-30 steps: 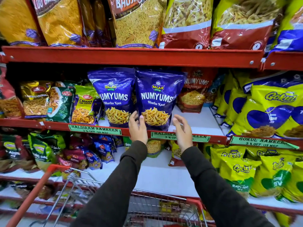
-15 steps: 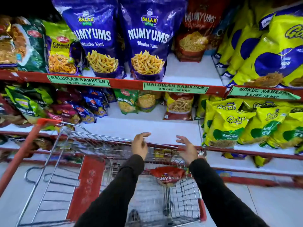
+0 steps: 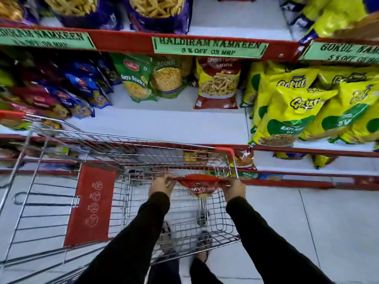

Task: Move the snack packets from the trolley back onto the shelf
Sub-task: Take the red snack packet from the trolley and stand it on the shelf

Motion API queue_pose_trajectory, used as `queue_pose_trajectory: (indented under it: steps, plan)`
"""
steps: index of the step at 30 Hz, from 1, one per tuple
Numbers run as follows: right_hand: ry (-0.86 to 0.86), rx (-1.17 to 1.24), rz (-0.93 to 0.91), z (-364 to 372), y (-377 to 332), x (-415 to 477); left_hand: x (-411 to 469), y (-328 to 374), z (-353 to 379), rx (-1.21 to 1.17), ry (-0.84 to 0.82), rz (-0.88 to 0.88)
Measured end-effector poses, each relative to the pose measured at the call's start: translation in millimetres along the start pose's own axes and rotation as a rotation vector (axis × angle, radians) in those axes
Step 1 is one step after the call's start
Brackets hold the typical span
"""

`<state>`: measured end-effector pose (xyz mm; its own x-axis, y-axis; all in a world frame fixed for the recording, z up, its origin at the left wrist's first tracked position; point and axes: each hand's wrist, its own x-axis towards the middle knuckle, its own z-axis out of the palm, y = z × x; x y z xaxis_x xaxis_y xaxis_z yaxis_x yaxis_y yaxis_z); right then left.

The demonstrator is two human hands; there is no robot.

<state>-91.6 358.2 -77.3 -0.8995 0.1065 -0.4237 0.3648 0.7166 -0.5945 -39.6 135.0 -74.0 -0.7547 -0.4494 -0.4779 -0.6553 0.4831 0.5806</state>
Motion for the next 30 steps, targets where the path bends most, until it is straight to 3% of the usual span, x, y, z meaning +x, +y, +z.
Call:
queue_pose_trajectory:
  steps: [4, 10, 14, 25, 30]
  plan:
    - [0.056, 0.082, -0.074, -16.6, 1.9, -12.9, -10.8, 5.2, -6.8, -0.050, 0.066, 0.097]
    - [0.065, 0.384, -0.224, -65.3, -20.1, -39.9, -49.2, 38.3, -32.6, -0.535, 0.120, 0.160]
    - [0.104, 0.535, -0.339, -103.1, -51.8, -58.2, -66.1, 69.4, -56.4, -0.724, 0.232, 0.237]
    - [0.310, 0.927, -0.641, -219.5, -164.9, -72.7, -100.8, 224.6, -156.3, -1.090, 0.326, 0.605]
    - [0.419, 1.074, -0.762, -286.6, -227.2, -66.8, -110.4, 316.2, -197.8, -1.267, 0.268, 0.704]
